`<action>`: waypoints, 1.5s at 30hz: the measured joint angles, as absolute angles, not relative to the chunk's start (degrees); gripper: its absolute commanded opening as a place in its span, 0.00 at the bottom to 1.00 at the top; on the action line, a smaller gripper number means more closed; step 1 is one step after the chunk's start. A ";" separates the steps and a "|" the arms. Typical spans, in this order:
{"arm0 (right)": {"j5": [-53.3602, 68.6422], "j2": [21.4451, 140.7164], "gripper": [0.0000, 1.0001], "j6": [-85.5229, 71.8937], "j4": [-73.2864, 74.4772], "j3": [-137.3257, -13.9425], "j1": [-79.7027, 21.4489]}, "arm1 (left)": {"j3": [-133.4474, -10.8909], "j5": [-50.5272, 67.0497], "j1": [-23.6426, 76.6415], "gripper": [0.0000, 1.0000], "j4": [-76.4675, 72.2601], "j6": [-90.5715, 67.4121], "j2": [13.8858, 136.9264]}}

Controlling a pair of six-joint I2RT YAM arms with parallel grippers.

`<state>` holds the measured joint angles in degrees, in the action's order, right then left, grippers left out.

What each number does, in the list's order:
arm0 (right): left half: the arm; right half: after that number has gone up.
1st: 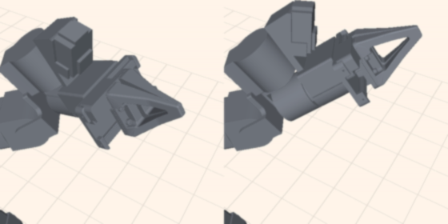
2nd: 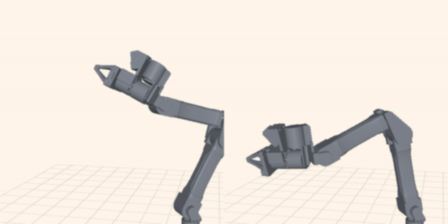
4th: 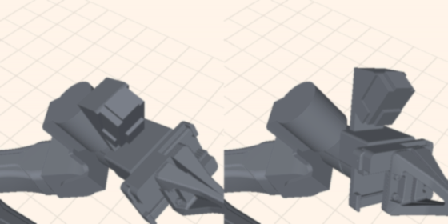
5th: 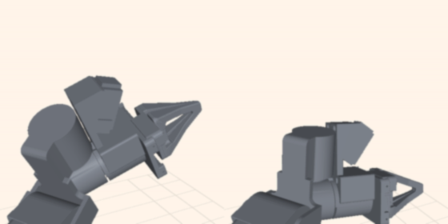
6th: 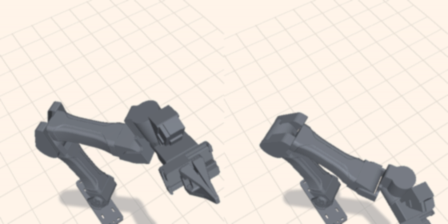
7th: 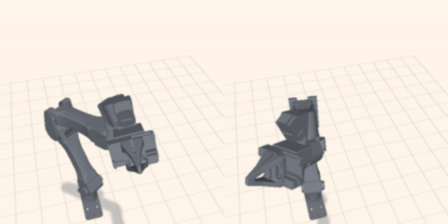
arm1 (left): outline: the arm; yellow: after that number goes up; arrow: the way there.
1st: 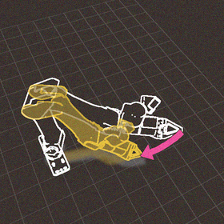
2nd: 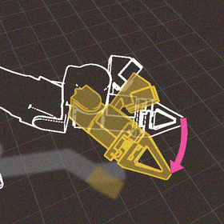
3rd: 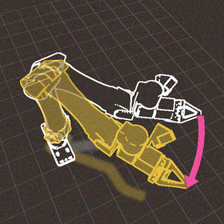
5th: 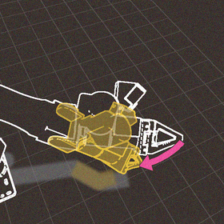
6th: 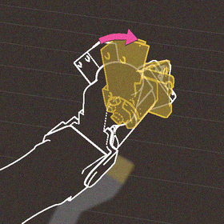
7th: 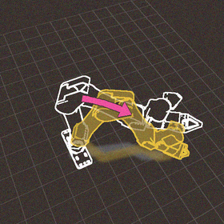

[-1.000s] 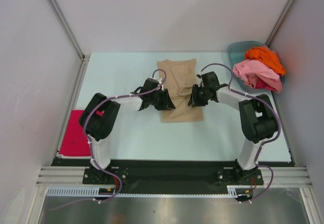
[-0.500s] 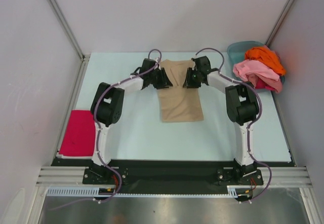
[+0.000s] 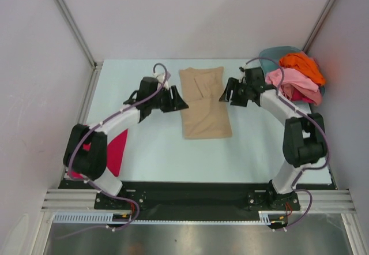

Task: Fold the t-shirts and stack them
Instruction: Fold the tshirt

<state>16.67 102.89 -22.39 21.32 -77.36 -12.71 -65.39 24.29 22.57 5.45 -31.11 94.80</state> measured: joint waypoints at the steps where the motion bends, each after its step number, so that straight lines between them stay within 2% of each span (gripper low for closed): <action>1: 18.26 99.77 0.71 -22.74 19.75 -72.93 -12.60 | -60.64 25.39 22.85 0.60 3.60 -31.55 91.72; 5: 21.82 93.19 0.70 -23.40 16.01 -58.70 -11.31 | -43.97 28.51 23.27 0.61 -5.19 -34.48 85.95; 9: 22.46 92.86 0.67 -23.33 14.39 -50.54 -9.93 | -37.08 29.23 24.43 0.61 -9.47 -36.67 86.50; 14: 23.35 92.66 0.62 -23.20 10.61 -46.92 -9.56 | -35.86 29.69 25.71 0.60 -19.05 -39.40 89.65; 17: 23.88 92.75 0.54 -22.83 7.77 -45.84 -9.58 | -35.86 29.78 26.48 0.58 -23.49 -40.97 93.19; 18: 24.18 93.08 0.45 -22.79 7.11 -45.67 -9.56 | -35.79 29.78 26.76 0.57 -24.56 -41.47 94.37; 19: 24.53 93.36 0.42 -22.59 6.61 -45.60 -9.58 | -35.73 29.78 27.03 0.55 -25.32 -41.87 95.35; 28: 26.46 90.87 0.40 -22.46 3.49 -40.80 -9.56 | -35.24 29.71 27.38 0.59 -26.89 -42.81 97.27; 29: 26.46 90.24 0.35 -22.46 3.53 -40.14 -9.56 | -35.24 29.71 27.38 0.59 -26.89 -42.81 97.27; 30: 26.46 89.76 0.25 -22.44 3.55 -39.57 -9.58 | -35.24 29.74 27.38 0.59 -26.92 -42.76 97.27; 33: 26.50 89.45 0.04 -22.70 3.57 -38.09 -9.61 | -35.29 29.80 27.38 0.43 -26.87 -42.61 97.62; 34: 26.83 89.43 0.02 -23.03 3.53 -37.74 -9.63 | -35.42 29.87 27.38 0.30 -26.63 -42.52 97.93; 37: 26.74 88.23 0.00 -23.99 3.68 -36.49 -9.63 | -36.07 29.65 27.38 0.13 -24.08 -41.80 98.70; 40: 25.87 85.08 0.00 -24.67 5.06 -34.44 -9.67 | -36.23 28.69 27.42 0.07 -20.43 -40.47 98.67; 42: 25.69 82.76 0.00 -25.02 6.33 -32.97 -9.93 | -36.23 28.64 27.46 0.08 -18.72 -39.94 98.19; 44: 25.50 81.14 0.01 -25.30 7.22 -31.77 -10.22 | -36.05 28.10 27.57 0.20 -16.47 -39.07 96.75; 45: 25.34 80.44 0.06 -25.45 7.53 -31.14 -10.37 | -35.83 27.68 27.64 0.36 -15.33 -38.57 95.90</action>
